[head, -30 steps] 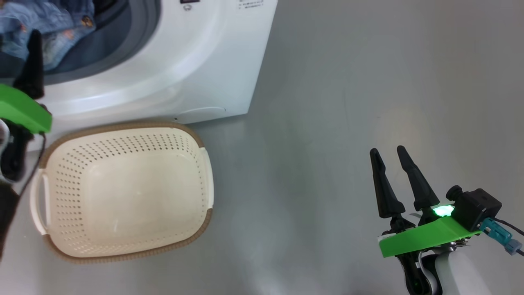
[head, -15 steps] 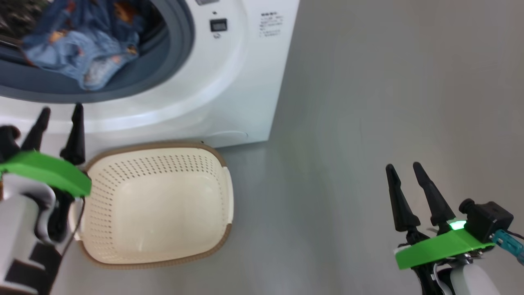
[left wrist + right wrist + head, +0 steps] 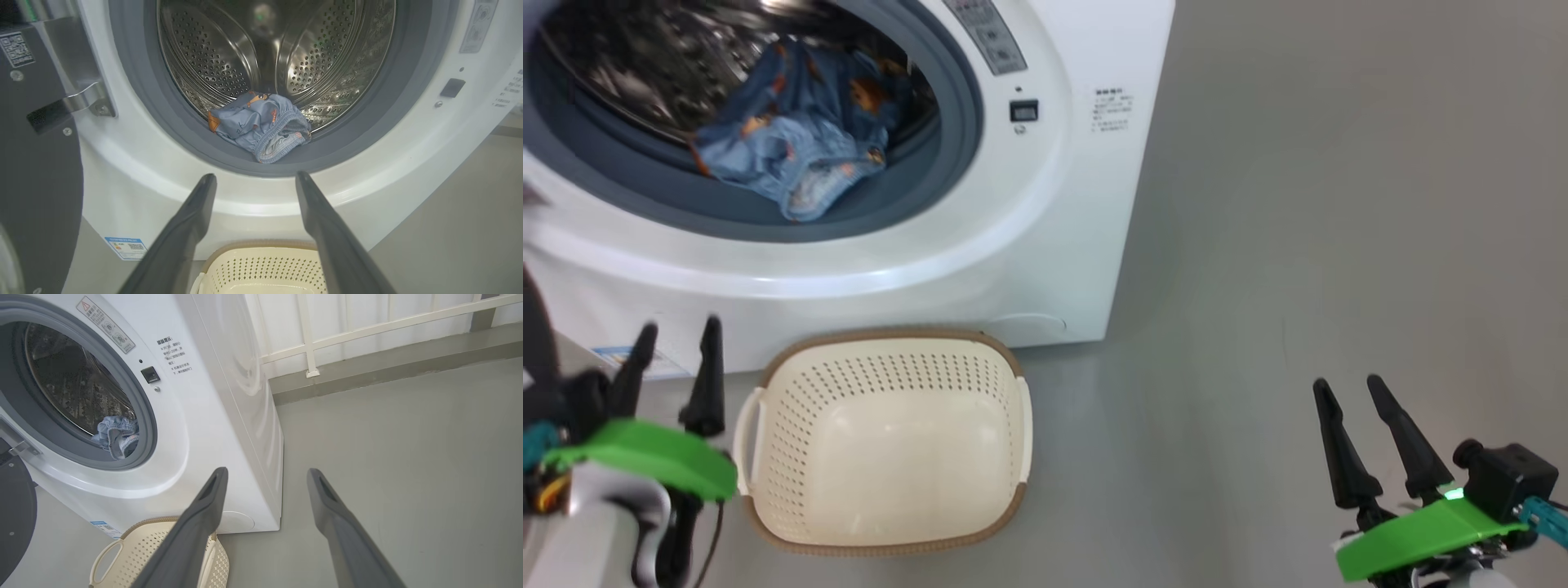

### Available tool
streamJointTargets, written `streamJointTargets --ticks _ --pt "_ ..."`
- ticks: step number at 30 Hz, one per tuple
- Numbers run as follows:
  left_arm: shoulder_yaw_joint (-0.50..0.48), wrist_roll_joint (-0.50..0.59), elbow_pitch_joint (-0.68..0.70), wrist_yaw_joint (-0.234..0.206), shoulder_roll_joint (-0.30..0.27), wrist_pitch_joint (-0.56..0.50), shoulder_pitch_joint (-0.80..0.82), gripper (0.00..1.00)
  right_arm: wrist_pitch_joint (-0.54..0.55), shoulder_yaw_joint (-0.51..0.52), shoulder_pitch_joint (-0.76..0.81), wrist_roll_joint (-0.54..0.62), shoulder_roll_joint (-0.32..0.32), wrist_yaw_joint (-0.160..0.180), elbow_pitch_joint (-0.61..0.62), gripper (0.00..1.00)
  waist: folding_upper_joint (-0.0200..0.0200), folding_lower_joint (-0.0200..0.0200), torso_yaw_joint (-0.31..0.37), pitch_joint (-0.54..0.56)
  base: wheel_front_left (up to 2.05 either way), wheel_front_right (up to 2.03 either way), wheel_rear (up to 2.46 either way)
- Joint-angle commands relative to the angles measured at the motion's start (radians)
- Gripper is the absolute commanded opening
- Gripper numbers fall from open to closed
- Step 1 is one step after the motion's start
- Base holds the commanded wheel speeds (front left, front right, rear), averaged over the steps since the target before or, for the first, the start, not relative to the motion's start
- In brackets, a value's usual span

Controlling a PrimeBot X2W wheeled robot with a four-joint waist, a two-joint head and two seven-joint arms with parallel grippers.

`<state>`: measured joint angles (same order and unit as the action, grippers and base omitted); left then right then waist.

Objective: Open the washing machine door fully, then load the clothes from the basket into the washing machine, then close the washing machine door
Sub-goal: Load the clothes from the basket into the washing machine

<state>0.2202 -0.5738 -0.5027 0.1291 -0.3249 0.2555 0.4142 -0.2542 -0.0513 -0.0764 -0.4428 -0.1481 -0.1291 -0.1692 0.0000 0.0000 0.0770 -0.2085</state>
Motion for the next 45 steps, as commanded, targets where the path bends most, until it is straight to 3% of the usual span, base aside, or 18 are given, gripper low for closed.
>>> streamJointTargets --ticks 1,27,45 --pt "-0.05 0.015 0.036 0.002 -0.031 0.006 -0.018 1.0 -0.008 -0.019 0.016 -0.008 -0.018 -0.002 0.019 1.0 0.0 0.0 -0.022 0.036 0.0 0.0 0.0" --pt "-0.21 0.093 0.233 0.002 0.025 0.006 -0.383 1.0 -0.008 0.028 0.145 -0.028 -0.058 -0.002 0.018 1.0 0.0 0.0 -0.056 0.177 0.0 0.0 0.0" --pt "-0.23 0.102 0.26 0.002 0.038 0.006 -0.408 1.0 -0.008 0.043 0.16 -0.026 -0.054 -0.002 0.028 1.0 0.0 0.0 -0.056 0.187 0.0 0.0 0.0"
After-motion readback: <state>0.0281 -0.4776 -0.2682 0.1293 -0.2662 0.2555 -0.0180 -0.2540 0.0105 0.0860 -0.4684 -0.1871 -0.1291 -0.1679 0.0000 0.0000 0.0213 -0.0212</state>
